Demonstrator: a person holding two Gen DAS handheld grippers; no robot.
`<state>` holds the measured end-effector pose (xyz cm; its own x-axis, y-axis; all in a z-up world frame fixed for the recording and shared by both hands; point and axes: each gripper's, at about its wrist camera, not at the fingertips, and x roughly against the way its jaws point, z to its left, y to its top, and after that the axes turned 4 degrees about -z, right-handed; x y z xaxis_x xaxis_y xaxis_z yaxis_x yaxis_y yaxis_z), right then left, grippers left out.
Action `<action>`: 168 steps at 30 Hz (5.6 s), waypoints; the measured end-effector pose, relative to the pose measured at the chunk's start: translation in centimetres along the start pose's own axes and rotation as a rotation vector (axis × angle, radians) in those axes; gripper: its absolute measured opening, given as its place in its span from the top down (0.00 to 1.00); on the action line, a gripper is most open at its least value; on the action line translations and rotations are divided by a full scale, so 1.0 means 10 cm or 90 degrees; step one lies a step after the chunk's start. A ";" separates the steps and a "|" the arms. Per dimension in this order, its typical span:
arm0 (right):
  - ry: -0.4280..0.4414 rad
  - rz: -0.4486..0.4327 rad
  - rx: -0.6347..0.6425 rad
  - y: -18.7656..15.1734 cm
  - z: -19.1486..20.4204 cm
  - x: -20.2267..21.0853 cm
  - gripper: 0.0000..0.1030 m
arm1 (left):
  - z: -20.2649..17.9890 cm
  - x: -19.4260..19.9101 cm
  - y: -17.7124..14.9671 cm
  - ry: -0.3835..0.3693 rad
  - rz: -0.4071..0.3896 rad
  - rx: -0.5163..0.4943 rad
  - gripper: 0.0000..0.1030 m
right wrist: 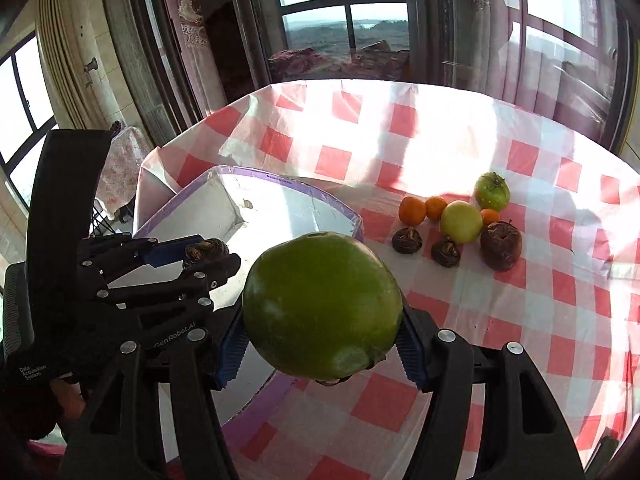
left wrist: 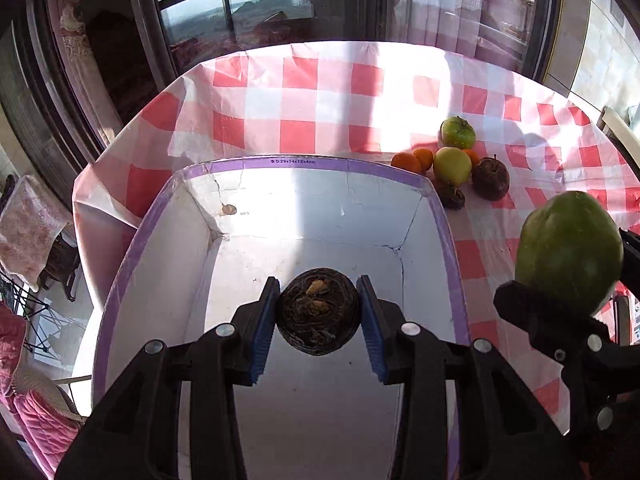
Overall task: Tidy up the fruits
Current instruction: 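Carry both fruits over the white box and release them inside, then return both tools from the box to the fruits, then grasp the wrinkled red apple with the right tool while the left tool grasps a water chestnut, then carry the apple and water chestnut into the white box and release them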
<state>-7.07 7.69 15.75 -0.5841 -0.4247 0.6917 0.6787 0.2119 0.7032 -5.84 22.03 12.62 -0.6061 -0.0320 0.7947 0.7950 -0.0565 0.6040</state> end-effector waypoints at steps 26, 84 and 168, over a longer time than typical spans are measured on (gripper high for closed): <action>-0.065 0.556 0.099 -0.52 0.94 -1.79 0.28 | 0.70 -0.94 -0.69 -0.012 0.418 0.093 0.32; -0.105 0.044 -0.003 -0.18 -2.56 -1.58 0.39 | -2.42 -0.98 0.09 0.092 -0.007 -0.177 0.02; -0.064 -0.052 -0.062 0.05 -0.16 0.03 0.40 | 0.03 -0.12 -0.05 0.022 0.014 0.022 0.66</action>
<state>-6.20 6.26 16.02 -0.6770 -0.3463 0.6494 0.6642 0.0926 0.7418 -5.46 22.42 11.38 -0.5879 -0.0674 0.8061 0.8086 -0.0205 0.5880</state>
